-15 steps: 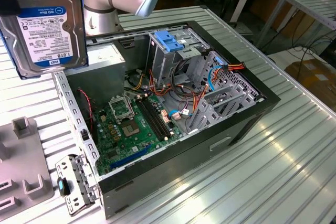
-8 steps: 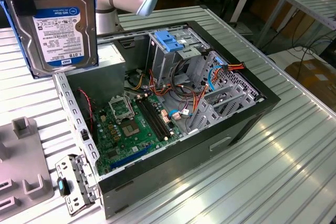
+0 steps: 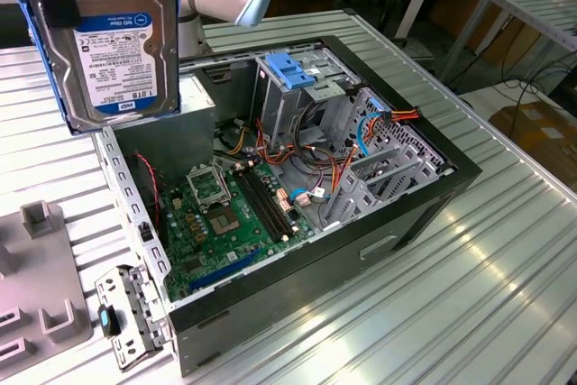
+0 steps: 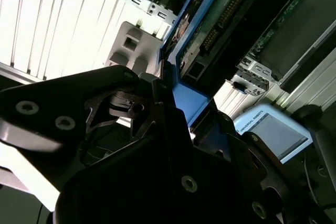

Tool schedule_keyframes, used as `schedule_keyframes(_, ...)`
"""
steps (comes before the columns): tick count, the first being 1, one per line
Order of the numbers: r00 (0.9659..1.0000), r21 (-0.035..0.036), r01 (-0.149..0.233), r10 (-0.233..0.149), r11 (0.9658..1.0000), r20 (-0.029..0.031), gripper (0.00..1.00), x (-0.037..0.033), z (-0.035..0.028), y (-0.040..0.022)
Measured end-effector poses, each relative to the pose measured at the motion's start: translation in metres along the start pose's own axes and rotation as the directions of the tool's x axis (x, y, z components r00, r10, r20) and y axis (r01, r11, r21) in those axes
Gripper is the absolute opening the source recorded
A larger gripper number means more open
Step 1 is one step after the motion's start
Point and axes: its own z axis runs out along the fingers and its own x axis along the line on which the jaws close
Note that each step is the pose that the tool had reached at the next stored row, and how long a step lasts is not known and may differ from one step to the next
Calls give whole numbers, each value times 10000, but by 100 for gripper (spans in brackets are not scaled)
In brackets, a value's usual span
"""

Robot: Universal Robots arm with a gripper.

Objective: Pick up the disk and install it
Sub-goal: 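Pick up the disk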

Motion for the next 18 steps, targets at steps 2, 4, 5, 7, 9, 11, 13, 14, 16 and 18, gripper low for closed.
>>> schedule_keyframes(2,10000,0,-5,5,10000,0,37,9,1,-32)
schedule_keyframes(4,10000,0,-10,10,10000,0,37,23,1,-77)
schedule_keyframes(5,10000,0,-12,12,10000,1,37,28,1,-90)
schedule_keyframes(7,10000,0,-15,15,10000,1,37,37,2,-120)
schedule_keyframes(9,10000,0,-20,20,10000,1,37,47,2,-150)
schedule_keyframes(11,10000,-1,-25,25,10000,0,37,59,3,-186)
schedule_keyframes(13,10000,-1,-28,28,10000,1,37,73,3,-225)
schedule_keyframes(14,10000,-1,-30,30,10000,1,37,78,3,-242)
schedule_keyframes(16,10000,-2,-37,37,10000,0,37,97,4,-295)
schedule_keyframes(18,10000,-3,-43,43,10000,0,37,109,4,-325)
